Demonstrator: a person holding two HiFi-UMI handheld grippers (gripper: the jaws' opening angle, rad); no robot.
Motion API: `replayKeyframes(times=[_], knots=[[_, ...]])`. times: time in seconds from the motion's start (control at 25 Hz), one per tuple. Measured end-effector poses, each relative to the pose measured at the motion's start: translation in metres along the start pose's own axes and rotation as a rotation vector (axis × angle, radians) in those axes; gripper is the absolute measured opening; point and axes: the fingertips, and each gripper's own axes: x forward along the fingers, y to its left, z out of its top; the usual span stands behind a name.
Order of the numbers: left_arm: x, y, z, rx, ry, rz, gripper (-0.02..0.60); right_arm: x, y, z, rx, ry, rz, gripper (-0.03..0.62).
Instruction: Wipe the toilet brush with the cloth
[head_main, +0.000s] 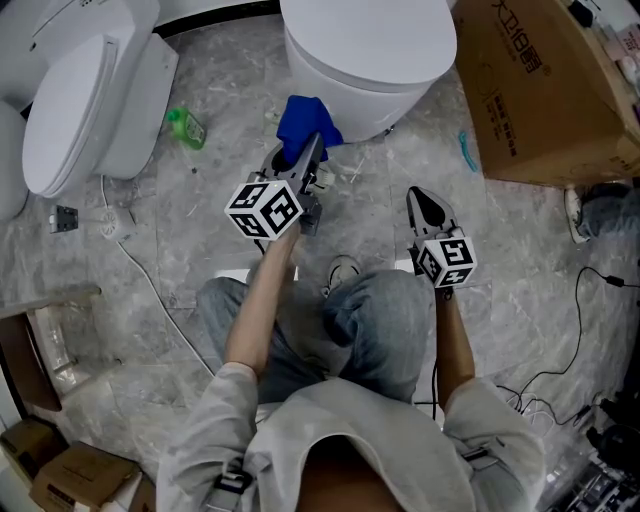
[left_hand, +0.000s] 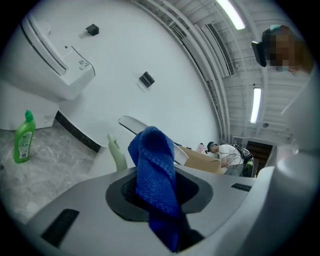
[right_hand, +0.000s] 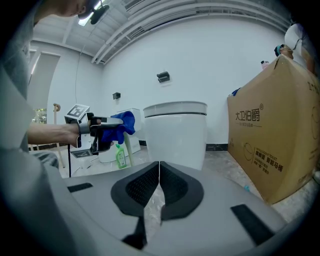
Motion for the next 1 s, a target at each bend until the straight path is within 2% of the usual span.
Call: replayKeyframes(times=[0.24, 0.32, 0.64, 0.88, 1.0], knots=[[-0.003, 0.013, -0.035, -0.024, 0.084, 0.014, 0.116, 0.001, 0.000, -0.007, 0.001, 0.005, -0.002, 0.031], [-0.004, 0.017, -0.050, -0.004, 0.125, 0.022, 0.117, 0.001, 0.000, -0.008, 0.003, 0.009, -0.002, 0.031], [-0.004, 0.031, -0.109, 0.131, 0.314, 0.025, 0.117, -0.001, -0.006, -0.013, 0.012, 0.019, -0.013, 0.031], [-0.007, 0.050, -0.149, 0.308, 0.473, 0.034, 0.117, 0.000, -0.010, -0.016, 0.016, 0.022, -0.014, 0.032], [-0.011, 0.060, -0.167, 0.364, 0.543, 0.033, 0.117, 0.000, -0.013, -0.018, 0.022, 0.024, -0.018, 0.031]])
